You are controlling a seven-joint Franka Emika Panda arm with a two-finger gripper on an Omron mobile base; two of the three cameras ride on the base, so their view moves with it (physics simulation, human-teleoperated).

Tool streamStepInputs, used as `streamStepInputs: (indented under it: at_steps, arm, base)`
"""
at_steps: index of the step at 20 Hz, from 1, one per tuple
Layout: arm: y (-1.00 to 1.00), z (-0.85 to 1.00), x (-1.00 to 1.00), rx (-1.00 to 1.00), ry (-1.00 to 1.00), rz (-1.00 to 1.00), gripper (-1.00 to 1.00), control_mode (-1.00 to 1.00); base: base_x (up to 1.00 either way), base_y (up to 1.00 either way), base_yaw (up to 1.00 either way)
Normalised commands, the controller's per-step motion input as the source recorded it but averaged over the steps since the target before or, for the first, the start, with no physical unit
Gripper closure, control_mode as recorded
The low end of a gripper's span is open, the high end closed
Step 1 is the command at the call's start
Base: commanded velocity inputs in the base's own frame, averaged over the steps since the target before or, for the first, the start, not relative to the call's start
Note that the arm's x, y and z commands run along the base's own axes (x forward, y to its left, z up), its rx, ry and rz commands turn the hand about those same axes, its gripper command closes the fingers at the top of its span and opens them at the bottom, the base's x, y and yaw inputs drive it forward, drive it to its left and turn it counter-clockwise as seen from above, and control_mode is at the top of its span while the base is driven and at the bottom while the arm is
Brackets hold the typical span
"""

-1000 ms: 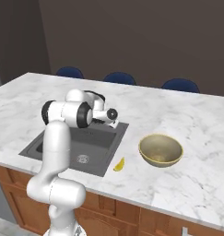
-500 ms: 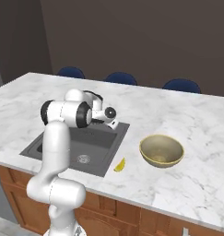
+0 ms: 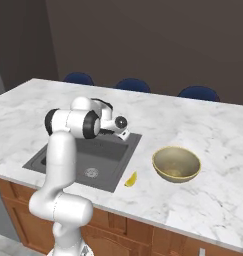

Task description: Turn on the sink faucet. Then move the lemon wedge from the counter to the sink. Turn off the sink. Move the vegetable from the sink to the pot next to the stove. Finally move the pot to the front left burner.

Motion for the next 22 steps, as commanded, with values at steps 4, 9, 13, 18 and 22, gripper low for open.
streamStepInputs:
  at_steps: [4, 9, 13, 18, 22]
  arm:
    - [-1.00, -0.54, -0.25, 0.09, 0.00, -0.07, 1.00, -1.00]
    - [-1.00, -0.59, -0.30, 0.10, 0.00, -0.06, 1.00, -1.00]
    - [-1.00, -0.67, -0.32, 0.12, 0.00, -0.06, 1.00, -1.00]
    - [-1.00, -0.73, -0.33, 0.14, 0.00, -0.06, 1.00, -1.00]
    - [-1.00, -0.79, -0.33, 0.16, 0.00, -0.05, 1.00, -1.00]
  base:
    - [0.00, 0.00, 0.00]
    - [0.00, 0.00, 0.00]
    - [0.00, 0.00, 0.00]
    - [0.00, 0.00, 0.00]
    - [0.00, 0.00, 0.00]
